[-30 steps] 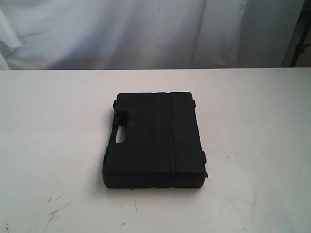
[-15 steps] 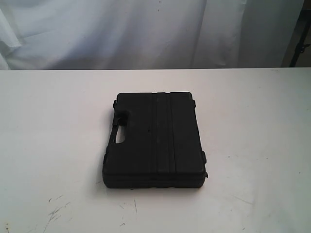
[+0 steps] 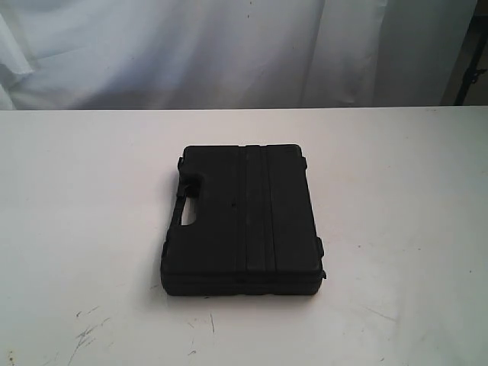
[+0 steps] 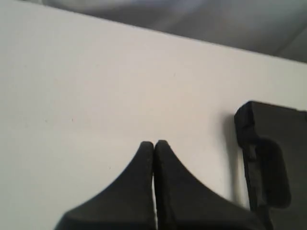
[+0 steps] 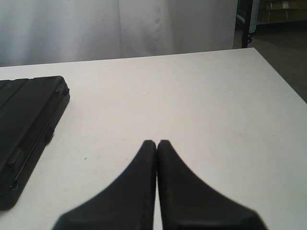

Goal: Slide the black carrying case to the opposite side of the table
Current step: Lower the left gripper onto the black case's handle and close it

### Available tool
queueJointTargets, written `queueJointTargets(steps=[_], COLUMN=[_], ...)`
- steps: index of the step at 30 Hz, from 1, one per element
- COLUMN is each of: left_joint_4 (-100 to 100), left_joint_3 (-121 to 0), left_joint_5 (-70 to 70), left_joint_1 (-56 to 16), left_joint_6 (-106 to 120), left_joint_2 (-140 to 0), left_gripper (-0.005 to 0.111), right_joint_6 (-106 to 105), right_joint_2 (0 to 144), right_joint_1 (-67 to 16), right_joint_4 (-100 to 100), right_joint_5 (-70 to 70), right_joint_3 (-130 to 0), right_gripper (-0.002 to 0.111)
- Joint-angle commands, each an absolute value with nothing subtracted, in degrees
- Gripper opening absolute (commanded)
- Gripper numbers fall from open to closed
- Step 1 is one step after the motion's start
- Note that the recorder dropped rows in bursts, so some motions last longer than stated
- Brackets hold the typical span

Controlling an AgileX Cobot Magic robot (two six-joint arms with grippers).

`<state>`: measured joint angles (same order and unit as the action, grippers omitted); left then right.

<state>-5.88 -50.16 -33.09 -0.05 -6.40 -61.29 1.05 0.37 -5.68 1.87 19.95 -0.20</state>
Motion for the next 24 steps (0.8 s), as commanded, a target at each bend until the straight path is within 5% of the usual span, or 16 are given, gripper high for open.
queueJointTargets(steps=[1, 19, 24], left_joint_4=[-8.6, -3.7, -4.1], left_joint_3=[-55.3, -74.6, -77.3], left_joint_5=[-37.7, -45.3, -45.2], left_joint_1=[-2.4, -21.1, -21.6], left_joint_6=[-2.9, -9.2, -10.5], left_joint_2=[-69.7, -100.0, -105.3], left_gripper=[0.000, 0.000, 0.013], right_joint_6=[0.6, 0.7, 0.7], right_joint_2=[0.0, 0.0, 0.0], right_joint_1=[-5.3, -5.3, -5.3], right_joint_4=[1.3, 1.3, 1.3], right_joint_5=[19.8, 19.8, 19.8], right_joint_3=[0.0, 0.0, 0.0], right_gripper=[0.000, 0.000, 0.000])
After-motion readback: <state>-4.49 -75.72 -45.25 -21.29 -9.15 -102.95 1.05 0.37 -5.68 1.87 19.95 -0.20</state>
